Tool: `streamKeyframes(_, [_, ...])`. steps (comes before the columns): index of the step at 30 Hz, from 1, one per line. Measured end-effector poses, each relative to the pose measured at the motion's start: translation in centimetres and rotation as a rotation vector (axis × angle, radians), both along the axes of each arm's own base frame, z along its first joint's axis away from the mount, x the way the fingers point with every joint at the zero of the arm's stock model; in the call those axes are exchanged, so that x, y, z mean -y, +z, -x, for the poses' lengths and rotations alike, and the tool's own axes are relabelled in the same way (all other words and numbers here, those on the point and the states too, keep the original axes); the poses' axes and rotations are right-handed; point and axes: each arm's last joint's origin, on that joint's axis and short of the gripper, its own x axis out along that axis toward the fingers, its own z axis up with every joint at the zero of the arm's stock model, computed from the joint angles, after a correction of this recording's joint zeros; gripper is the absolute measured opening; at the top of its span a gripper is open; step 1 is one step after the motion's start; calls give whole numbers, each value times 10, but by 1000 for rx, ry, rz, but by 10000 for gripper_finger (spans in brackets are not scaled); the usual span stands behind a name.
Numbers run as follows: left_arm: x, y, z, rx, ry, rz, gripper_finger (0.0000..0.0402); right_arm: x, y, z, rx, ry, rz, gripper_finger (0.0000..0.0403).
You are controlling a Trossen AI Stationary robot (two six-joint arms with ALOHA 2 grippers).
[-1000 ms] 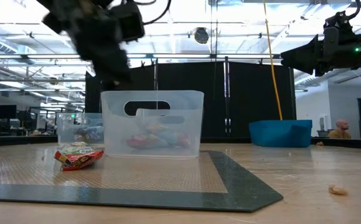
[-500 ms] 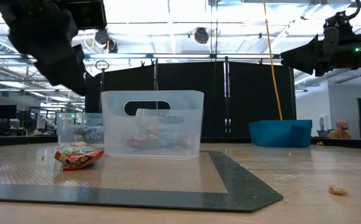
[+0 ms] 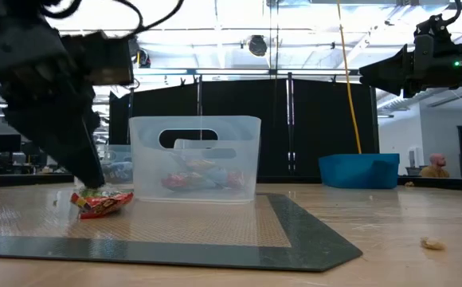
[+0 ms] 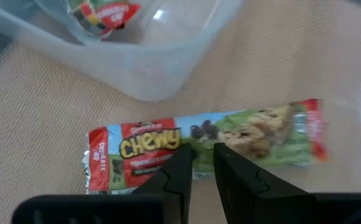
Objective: Pick and place Granola Bars by type
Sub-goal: Put the red granola bar into the bottom transparent bin
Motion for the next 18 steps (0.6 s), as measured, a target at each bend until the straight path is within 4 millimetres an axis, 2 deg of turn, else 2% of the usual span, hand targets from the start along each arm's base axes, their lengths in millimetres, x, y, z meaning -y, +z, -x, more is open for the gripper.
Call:
streamKeyframes(8, [-6,-10,-2,-52,71,22,74,0,0,0,0,0,0,251])
streamKeyframes(18, [-12,-1,12,-165,170,88,74,0,0,0,0,-1,0,251])
